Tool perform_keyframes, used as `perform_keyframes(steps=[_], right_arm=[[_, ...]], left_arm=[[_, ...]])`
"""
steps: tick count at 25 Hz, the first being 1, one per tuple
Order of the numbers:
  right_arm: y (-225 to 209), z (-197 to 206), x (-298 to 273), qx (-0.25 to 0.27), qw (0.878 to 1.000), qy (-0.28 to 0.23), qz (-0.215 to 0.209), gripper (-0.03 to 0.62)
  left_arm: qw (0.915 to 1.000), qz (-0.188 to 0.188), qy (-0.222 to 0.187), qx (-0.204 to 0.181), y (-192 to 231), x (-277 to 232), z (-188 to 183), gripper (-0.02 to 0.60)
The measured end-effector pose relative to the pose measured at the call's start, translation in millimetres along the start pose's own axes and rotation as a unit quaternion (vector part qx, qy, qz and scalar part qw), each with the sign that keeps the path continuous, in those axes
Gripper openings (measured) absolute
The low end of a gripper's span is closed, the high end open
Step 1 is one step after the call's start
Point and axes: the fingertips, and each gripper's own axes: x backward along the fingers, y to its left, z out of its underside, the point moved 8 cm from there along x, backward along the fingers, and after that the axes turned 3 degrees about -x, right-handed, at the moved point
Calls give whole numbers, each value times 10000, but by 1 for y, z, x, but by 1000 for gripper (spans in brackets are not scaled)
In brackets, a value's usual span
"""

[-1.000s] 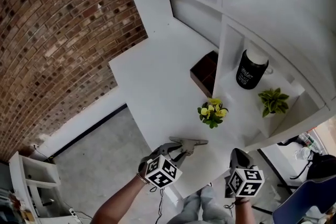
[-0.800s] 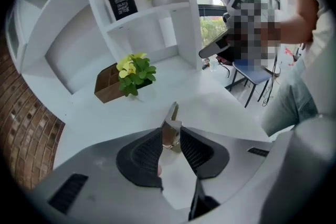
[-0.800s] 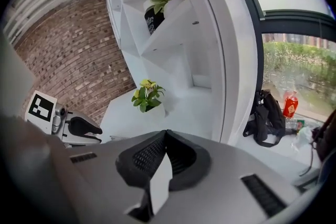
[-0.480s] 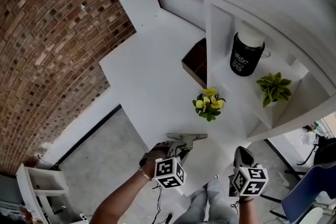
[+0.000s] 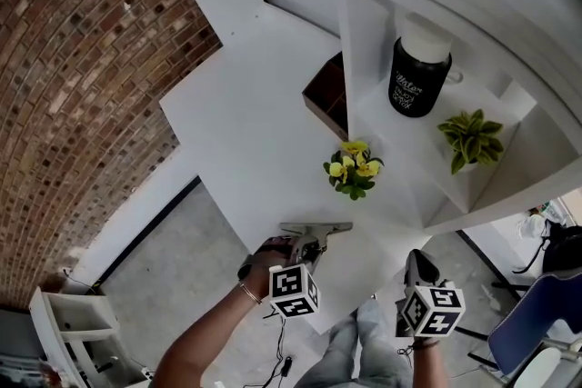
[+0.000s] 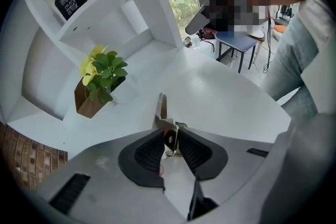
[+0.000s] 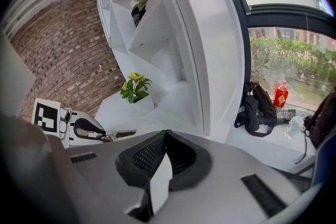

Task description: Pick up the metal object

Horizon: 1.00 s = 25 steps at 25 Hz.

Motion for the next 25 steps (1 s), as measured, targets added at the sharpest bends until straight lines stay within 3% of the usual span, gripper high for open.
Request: perform_keyframes(steps=[8,25], right_arm=[[0,1,-3,-3,10000,22,-30,2],[2,-25,-4,124,9999,-52,-20,2]], left_arm=[[9999,-93,-15,-77,1,-2,-2,81],[9996,232,-70,110,21,1,-6,55]])
